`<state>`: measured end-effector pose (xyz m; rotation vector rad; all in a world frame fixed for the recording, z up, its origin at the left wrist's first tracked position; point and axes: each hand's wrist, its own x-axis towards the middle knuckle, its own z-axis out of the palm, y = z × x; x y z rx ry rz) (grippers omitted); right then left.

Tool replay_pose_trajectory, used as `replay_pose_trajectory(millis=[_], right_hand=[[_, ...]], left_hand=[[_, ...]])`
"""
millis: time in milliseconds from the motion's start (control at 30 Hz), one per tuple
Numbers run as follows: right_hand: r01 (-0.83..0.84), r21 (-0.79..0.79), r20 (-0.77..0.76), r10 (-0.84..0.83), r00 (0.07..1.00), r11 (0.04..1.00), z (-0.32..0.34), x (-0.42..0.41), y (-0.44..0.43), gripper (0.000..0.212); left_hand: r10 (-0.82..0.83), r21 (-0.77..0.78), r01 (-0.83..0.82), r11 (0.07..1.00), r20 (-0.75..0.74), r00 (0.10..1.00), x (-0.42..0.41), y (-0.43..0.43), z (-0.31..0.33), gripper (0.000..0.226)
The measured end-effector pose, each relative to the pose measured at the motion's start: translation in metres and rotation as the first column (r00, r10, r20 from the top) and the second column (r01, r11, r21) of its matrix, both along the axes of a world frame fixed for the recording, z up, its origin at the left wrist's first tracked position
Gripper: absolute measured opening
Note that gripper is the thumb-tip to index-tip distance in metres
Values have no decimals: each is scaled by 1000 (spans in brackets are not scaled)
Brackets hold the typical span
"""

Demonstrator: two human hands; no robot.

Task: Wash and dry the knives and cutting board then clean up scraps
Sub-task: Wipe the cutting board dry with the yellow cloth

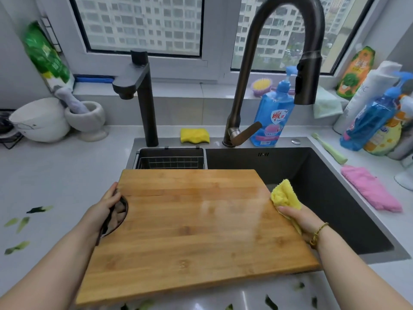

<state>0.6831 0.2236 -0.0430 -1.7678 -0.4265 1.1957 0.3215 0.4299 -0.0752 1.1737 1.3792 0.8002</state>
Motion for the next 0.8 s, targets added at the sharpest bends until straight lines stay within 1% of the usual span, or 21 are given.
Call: replay_pose_trajectory(millis=[67, 100, 133, 267, 333, 467, 533, 600, 700, 800], right_hand=[[-28, 5, 4, 28, 1000, 1000, -4, 3, 6, 12], [-34, 2, 14, 34, 999, 999, -4, 4, 10, 13], [-38, 4, 21, 38, 999, 999, -5, 7, 14, 13], [-39, 10, 18, 39, 999, 999, -11, 14, 28, 15], [-37, 17, 7, 36, 999, 999, -14, 16, 32, 16], [-35, 0, -11, 35, 999, 999, -26, 20, 36, 18], [-30, -9, -5, 30, 1000, 1000, -30, 20, 36, 21], [-28, -13, 7, 28, 1000, 1000, -34, 19, 36, 26], [-33, -32, 64, 35, 997, 999, -37, 18, 37, 33], [-88, -89, 177, 103, 979, 992, -33, 14, 38, 30]], left_hand=[[-8, -25, 11, 1000, 110, 994, 9, -8, 4, 46], [14, -30, -11, 1000, 109, 994, 12, -14, 8, 46], [3, -57, 5, 998, 123, 992, 16, -15, 10, 46], [16, -127, 21, 992, 281, 960, 29, -27, 29, 48], [43, -143, -2, 990, 281, 959, 31, -29, 28, 48], [63, -125, -36, 992, 223, 973, 24, -23, 16, 46], [55, -145, -21, 989, 232, 971, 21, -23, 15, 43], [55, -144, -22, 989, 229, 972, 23, -26, 17, 45], [71, -146, -36, 989, 240, 968, 30, -32, 27, 46], [107, -163, -64, 985, 270, 957, 35, -37, 37, 48]])
